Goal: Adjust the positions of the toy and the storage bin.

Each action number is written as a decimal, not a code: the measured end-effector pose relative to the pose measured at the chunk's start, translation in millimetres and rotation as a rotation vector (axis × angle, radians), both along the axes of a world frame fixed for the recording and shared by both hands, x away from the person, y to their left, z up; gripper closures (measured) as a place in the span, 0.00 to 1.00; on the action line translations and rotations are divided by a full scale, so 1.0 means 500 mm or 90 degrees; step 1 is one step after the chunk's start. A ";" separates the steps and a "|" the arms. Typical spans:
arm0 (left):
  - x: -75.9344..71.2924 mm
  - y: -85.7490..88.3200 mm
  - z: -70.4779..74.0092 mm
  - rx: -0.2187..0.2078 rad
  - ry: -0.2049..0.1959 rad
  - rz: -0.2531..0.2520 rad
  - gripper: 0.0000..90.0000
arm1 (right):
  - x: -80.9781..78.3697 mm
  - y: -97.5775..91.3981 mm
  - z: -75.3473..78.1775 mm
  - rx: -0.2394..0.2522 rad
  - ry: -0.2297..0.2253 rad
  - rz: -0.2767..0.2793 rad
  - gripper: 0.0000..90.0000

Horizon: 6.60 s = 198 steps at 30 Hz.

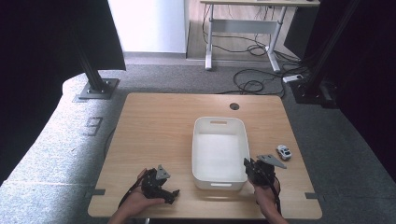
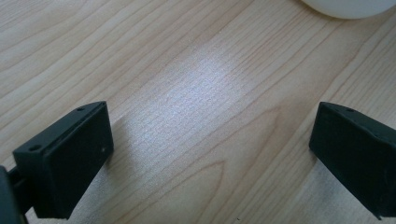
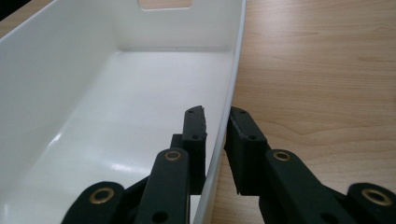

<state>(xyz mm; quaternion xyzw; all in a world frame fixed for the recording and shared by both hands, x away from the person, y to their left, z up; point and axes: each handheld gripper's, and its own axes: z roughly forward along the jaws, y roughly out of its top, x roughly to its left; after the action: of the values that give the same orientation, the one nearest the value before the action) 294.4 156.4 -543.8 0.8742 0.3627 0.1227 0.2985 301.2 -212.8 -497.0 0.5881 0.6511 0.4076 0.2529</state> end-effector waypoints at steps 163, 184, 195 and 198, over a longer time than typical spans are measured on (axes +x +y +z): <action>0.000 -0.001 0.000 -0.001 0.001 -0.002 0.00 | 0.111 -0.296 -0.035 -0.062 0.028 0.008 0.30; 0.000 -0.001 0.000 -0.001 -0.001 -0.005 0.00 | 0.150 -0.320 -0.067 -0.080 0.057 -0.016 0.38; 0.000 -0.001 -0.001 -0.002 -0.002 -0.006 0.00 | 0.163 -0.329 -0.078 -0.079 0.060 -0.029 0.40; 0.000 -0.001 -0.001 -0.003 -0.002 -0.006 0.00 | 0.167 -0.332 -0.080 -0.074 0.059 -0.029 0.40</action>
<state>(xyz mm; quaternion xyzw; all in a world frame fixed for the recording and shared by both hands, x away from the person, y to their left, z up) 294.6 155.9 -544.2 0.8750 0.3586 0.1220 0.3014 384.6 -378.9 -537.1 0.6055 0.6712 0.3356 0.2650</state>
